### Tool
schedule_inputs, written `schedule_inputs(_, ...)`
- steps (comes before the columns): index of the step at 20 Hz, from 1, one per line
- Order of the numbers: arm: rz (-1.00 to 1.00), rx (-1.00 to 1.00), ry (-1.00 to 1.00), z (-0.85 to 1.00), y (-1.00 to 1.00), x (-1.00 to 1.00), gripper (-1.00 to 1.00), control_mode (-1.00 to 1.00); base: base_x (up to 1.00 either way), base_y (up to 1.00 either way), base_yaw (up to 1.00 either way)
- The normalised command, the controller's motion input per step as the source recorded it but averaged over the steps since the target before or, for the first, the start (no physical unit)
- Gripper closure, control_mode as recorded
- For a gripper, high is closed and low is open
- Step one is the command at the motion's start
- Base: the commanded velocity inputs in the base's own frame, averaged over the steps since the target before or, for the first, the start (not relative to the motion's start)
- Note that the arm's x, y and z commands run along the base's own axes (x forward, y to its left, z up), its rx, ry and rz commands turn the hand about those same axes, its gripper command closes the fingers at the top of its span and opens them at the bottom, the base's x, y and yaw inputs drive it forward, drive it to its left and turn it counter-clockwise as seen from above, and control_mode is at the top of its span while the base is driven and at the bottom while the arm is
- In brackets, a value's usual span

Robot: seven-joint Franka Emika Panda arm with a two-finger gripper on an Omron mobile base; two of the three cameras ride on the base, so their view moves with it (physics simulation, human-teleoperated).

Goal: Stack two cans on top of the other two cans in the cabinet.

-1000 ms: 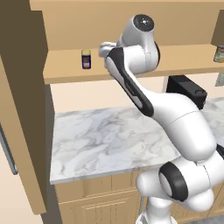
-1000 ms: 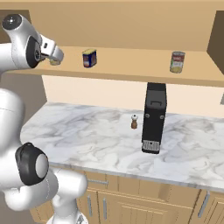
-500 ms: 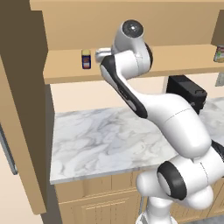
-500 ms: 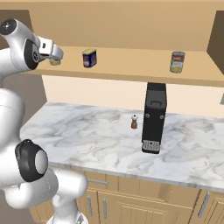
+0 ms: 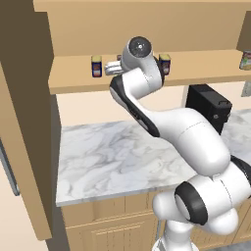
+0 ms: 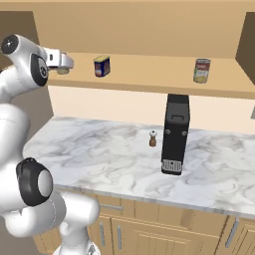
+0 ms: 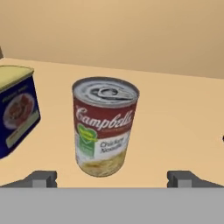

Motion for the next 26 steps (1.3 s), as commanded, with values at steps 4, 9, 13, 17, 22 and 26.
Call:
schedule_inputs(4,0.0,0.0,0.0,0.0,0.01,0.27,-1.0,-1.0,0.0,0.0,0.0)
schedule_inputs(9,0.0,0.0,0.0,0.0,0.0,0.22,-1.0,-1.0,0.0,0.0,0.0)
schedule_inputs(13,0.0,0.0,0.0,0.0,0.03,0.19,-1.0,-1.0,0.0,0.0,0.0)
schedule_inputs(17,0.0,0.0,0.0,-0.04,0.07,0.15,-1.0,-1.0,0.0,0.0,0.0)
schedule_inputs(22,0.0,0.0,-0.01,-0.06,0.08,0.13,-1.0,-1.0,0.0,0.0,0.0)
schedule_inputs(26,0.0,0.0,-0.01,-0.06,0.04,0.15,-1.0,-1.0,0.0,0.0,0.0)
